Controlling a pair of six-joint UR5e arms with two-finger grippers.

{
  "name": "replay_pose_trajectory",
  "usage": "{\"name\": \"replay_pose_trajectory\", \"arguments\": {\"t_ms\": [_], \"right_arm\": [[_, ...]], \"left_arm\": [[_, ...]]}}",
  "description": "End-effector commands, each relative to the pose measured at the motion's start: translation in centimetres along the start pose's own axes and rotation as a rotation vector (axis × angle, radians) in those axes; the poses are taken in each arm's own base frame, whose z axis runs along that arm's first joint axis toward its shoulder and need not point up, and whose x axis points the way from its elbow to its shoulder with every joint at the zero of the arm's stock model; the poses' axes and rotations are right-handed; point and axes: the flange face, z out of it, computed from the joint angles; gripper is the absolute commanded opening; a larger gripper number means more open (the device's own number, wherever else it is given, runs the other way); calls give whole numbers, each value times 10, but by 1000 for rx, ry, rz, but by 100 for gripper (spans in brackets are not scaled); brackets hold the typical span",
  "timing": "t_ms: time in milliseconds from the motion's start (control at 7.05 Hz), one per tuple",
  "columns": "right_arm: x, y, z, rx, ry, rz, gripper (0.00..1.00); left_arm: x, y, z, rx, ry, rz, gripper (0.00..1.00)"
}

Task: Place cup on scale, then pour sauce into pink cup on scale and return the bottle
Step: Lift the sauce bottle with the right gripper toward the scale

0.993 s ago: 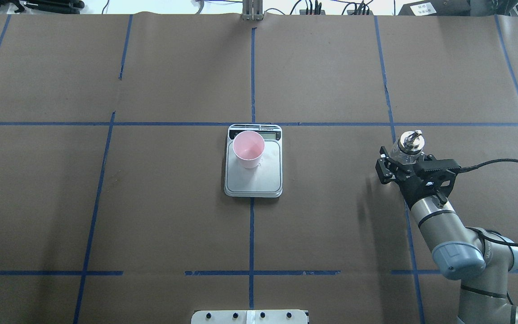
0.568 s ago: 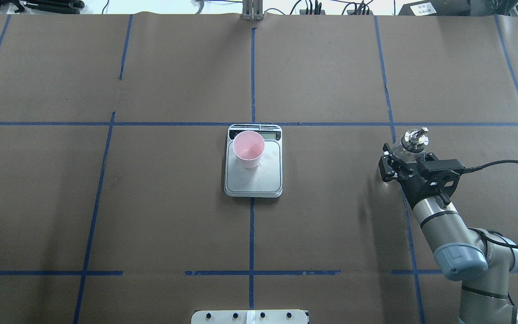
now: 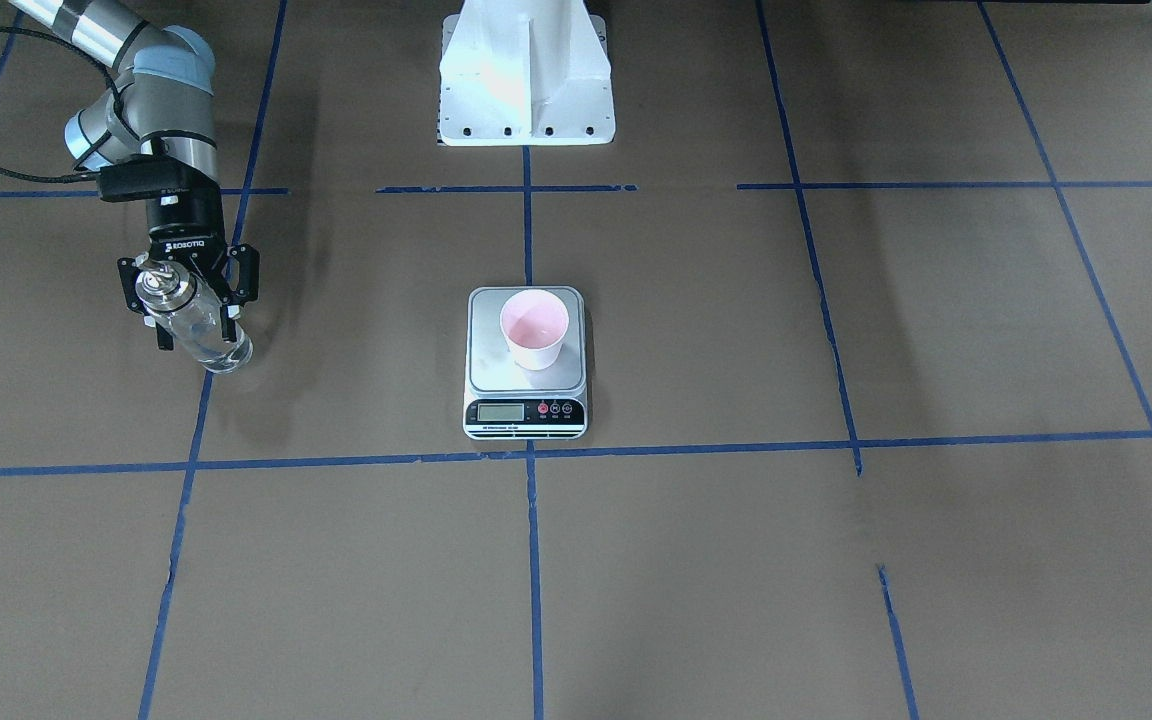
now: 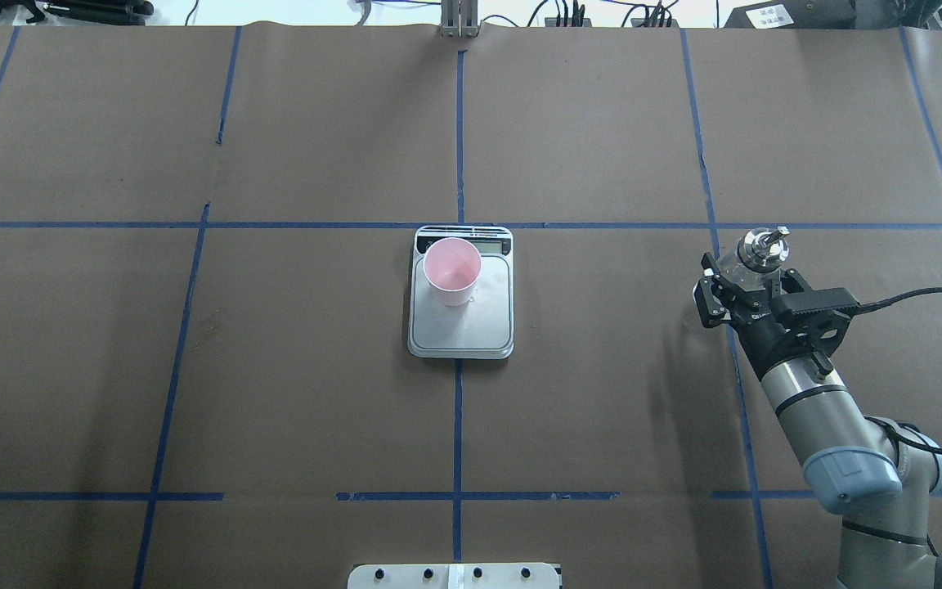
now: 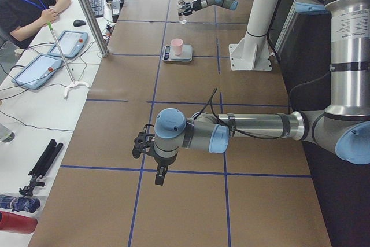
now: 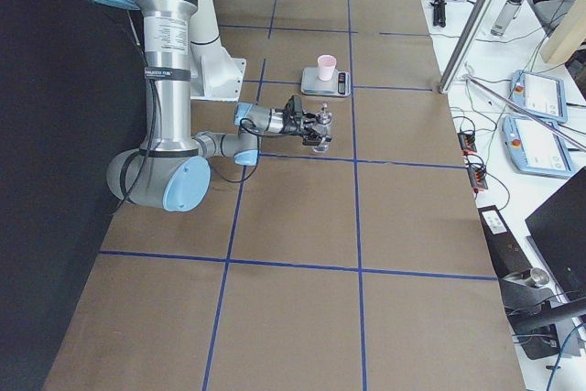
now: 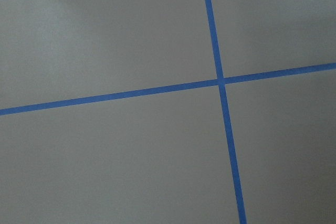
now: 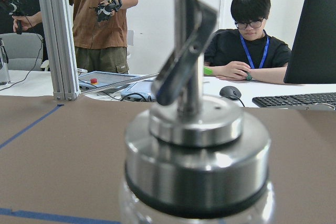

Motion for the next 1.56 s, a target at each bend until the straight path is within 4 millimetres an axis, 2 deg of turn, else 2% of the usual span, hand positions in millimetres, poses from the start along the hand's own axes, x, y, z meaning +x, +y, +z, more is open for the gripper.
{"name": "replay_pose_trajectory", "arguments": {"t_ms": [0,284,426,568,851,993,1277,1419], "right_arm": [[-4,-4,0,42,22,-81,0],[-37,-6,4,48,16,-154,0],[-43,-5,4,39,33,-224,0],[-57,-4,9,24,50,-289,0],[-99,-23,9,-5,72,-434,0],[-132,-44,6,-30,96,-497,0],[-191,-51,1,-39,144,-613,0],[-215,-57,3,-52,164,-662,0]], "left_arm": [[0,0,0,1,1,-1,100],[0,0,0,1,3,-5,100],[1,-1,-1,3,10,-6,100],[2,-1,0,1,15,-7,100],[4,-5,-3,7,16,-3,100],[4,-6,-3,7,16,-3,100],[6,-3,0,2,61,-10,100],[7,-2,0,2,70,-11,100]]}}
